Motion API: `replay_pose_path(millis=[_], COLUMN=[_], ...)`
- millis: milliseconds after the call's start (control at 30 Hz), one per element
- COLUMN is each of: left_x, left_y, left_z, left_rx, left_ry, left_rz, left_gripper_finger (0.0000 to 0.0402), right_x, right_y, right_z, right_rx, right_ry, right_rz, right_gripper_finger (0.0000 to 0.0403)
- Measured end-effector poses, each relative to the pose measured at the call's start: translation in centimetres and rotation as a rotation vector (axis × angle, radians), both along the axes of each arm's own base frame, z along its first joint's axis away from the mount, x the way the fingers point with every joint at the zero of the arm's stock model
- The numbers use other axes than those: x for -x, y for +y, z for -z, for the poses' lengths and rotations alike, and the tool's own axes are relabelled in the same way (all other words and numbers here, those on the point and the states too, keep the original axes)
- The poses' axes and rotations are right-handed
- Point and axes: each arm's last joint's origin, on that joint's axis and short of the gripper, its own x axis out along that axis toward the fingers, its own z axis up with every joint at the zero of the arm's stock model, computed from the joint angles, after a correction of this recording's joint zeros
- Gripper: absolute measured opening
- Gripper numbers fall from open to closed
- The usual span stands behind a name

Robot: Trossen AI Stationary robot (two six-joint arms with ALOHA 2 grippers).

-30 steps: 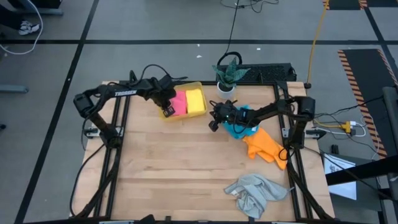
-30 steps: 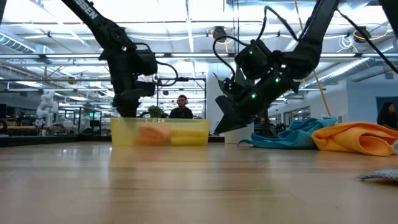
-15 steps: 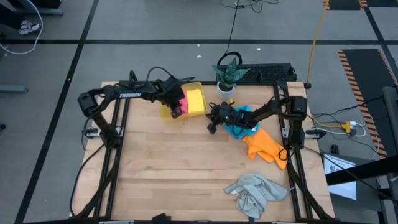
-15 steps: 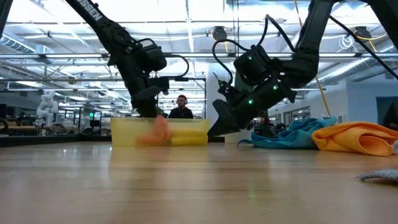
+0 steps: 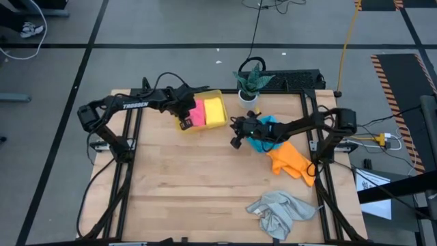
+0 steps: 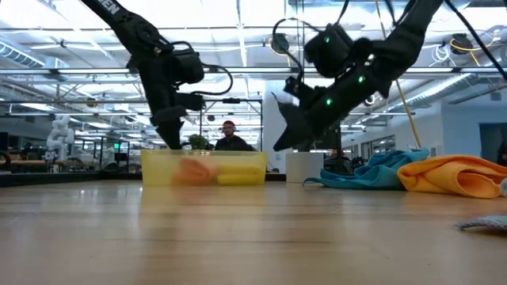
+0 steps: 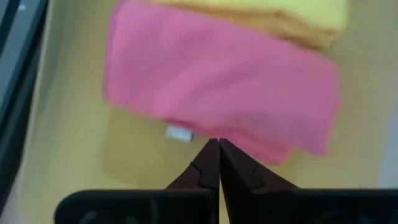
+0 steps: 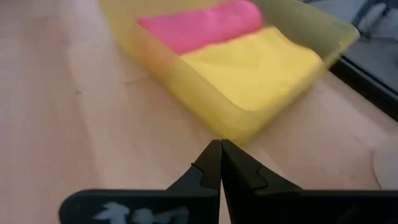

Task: Fold microfiber towels
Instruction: Put the pink microfiber cloth into the yellow bin

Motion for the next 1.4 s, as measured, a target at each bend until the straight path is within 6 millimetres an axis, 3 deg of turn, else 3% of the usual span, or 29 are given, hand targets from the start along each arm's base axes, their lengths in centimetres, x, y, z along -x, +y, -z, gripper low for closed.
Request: replay_pose_path(millis=[100, 233, 433, 733, 900, 1167, 1400], left_x=[-0.9, -1.5, -1.9, -1.4, -1.2, -2.0, -3.3], left_y=[-0.2, -0.6, -0.7, -0.9, -0.6, -0.1, 0.9], left_z=[0.3, 1.8, 2.4, 0.9, 1.9, 4.4, 5.4], left_rx=[0.032, 0.064, 0.065, 0.061, 0.081, 0.07, -0.042], left_ry=[-0.065, -0.013, -0.009, 0.108, 0.117, 0.115, 0.063], left_rz=[0.031, 0.058, 0.068, 0.047, 0.04, 0.084, 0.138], left_gripper_finger=[0.0005, 0.0004, 0.001, 0.0009, 0.0003, 0.0003, 0.0004], right_x=[-0.1, -0.2, -0.3, 0.0, 0.2, -0.4, -2.0], right_y=[1.2, 2.2, 2.3, 0.6, -1.3, -4.6, -5.4], right_z=[-0.5, -0.8, -0.8, -0.6, 0.0, 3.1, 3.7], right_rx=[0.013, 0.019, 0.019, -0.01, -0.002, -0.052, -0.079], right_ry=[-0.012, -0.027, -0.028, -0.033, -0.022, -0.017, -0.012], right_rz=[-0.042, -0.077, -0.078, -0.005, 0.046, 0.077, 0.05], right_gripper_finger=[0.0, 0.0, 0.0, 0.0, 0.0, 0.0, 0.0])
